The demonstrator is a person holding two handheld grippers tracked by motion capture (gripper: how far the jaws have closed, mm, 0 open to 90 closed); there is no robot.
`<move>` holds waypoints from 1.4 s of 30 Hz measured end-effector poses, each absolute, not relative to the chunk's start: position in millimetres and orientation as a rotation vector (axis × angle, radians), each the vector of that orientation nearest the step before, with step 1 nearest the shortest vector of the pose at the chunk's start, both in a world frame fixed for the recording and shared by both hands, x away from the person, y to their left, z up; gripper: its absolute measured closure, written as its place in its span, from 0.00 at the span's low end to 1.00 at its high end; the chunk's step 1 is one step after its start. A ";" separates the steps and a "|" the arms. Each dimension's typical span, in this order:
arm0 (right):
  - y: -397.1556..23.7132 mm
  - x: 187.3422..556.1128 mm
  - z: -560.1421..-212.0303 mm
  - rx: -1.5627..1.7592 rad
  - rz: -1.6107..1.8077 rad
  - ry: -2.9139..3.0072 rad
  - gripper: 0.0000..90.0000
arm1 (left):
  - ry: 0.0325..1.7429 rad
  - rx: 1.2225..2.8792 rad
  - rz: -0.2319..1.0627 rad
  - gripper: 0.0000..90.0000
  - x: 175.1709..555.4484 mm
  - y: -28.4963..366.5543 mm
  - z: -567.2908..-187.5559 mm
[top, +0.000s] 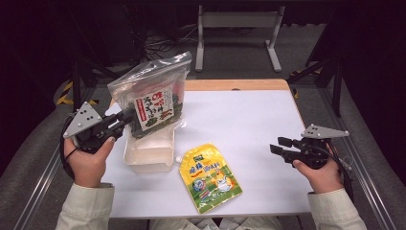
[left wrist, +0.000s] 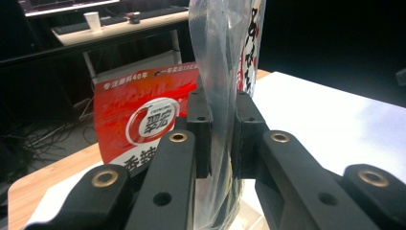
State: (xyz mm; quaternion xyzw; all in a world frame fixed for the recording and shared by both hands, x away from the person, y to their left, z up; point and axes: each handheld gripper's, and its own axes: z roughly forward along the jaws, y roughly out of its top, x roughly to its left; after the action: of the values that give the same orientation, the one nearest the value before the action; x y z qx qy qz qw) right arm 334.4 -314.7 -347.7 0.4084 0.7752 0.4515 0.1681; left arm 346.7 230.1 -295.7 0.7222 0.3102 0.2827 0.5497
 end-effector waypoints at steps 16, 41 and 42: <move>-312.4 334.7 -348.7 1.147 1.293 2.223 0.56 | 0.817 1.699 0.698 0.90 357.2 234.9 -309.9; -307.8 335.3 -351.8 1.131 1.289 2.247 0.54 | 0.874 1.626 0.715 0.91 376.5 236.6 -340.2; -307.9 335.3 -351.7 1.131 1.290 2.248 0.54 | 0.876 1.624 0.715 0.91 376.2 236.4 -340.2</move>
State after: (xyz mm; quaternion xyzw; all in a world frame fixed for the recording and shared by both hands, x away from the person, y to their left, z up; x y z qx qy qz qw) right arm 335.3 -307.9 -351.7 0.3950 0.7852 0.4506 0.1564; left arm 376.2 236.4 -340.2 0.6859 0.3698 0.3019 0.5492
